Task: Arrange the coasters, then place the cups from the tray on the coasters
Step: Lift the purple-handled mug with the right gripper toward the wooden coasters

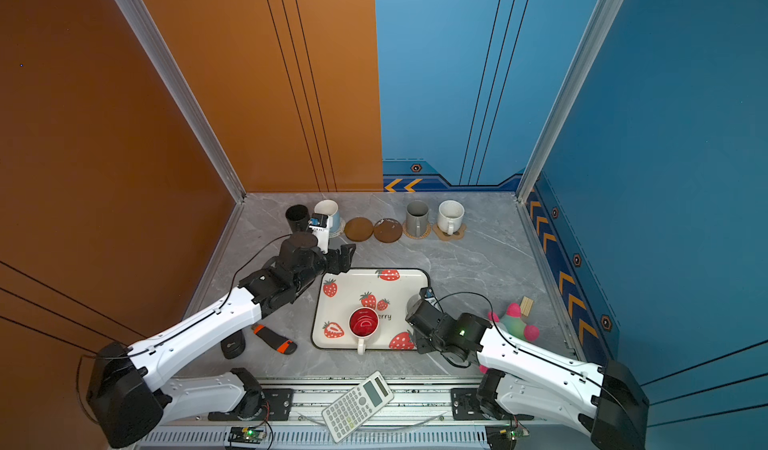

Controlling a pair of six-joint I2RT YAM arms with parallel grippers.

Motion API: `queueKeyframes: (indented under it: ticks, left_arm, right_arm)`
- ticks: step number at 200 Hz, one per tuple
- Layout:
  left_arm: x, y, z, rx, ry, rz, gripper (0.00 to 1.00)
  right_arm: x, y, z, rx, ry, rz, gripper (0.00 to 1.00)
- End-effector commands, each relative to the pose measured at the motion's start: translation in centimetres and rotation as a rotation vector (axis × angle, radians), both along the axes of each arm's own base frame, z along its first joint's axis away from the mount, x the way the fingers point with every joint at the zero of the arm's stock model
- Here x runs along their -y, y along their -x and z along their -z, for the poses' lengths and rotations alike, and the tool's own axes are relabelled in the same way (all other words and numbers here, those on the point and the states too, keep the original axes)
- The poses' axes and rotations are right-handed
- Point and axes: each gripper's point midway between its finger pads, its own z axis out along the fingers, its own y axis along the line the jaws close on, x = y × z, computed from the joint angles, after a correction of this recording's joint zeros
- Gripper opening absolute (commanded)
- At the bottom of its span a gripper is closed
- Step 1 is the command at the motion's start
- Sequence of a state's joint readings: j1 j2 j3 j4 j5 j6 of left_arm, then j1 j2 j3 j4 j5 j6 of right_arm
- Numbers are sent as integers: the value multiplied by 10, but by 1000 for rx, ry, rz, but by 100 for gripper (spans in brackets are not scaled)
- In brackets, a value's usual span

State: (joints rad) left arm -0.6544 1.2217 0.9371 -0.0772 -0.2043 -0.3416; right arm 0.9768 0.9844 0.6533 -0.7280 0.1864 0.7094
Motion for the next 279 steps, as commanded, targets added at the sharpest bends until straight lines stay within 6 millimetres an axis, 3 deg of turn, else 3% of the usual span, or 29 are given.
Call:
queueKeyframes:
  ticks: [1,29,86,183,205,209,228,279]
  left_arm:
    - [-1,-2,-2,0,17,-6,85]
    - [-4,-2,-2,1,15,-14,85]
    - [-16,1,-8,17,18,-51,84]
    - [-45,28,-38,15,-16,-77,82]
    - [-49,29,-38,16,-22,-91,82]
    - [-49,29,-37,15,-23,-90,82]
    - [-47,29,-36,9,-22,-86,82]
    - [-47,27,-32,2,-30,-89,82]
  right_arm:
    - [-4,-18,-27,80,2,-4,0]
    - [-16,-30,-38,64,-17,-25,0]
    - [-57,-77,-87,109,-53,-144,0]
    - [-105,-153,-76,115,-90,-203,0]
    - [-116,-170,-76,121,-99,-210,0]
    - [-108,-181,-77,124,-101,-181,0]
    - [-112,-199,-81,132,-112,-173,0]
    - [-125,-233,-86,144,-132,-169,0]
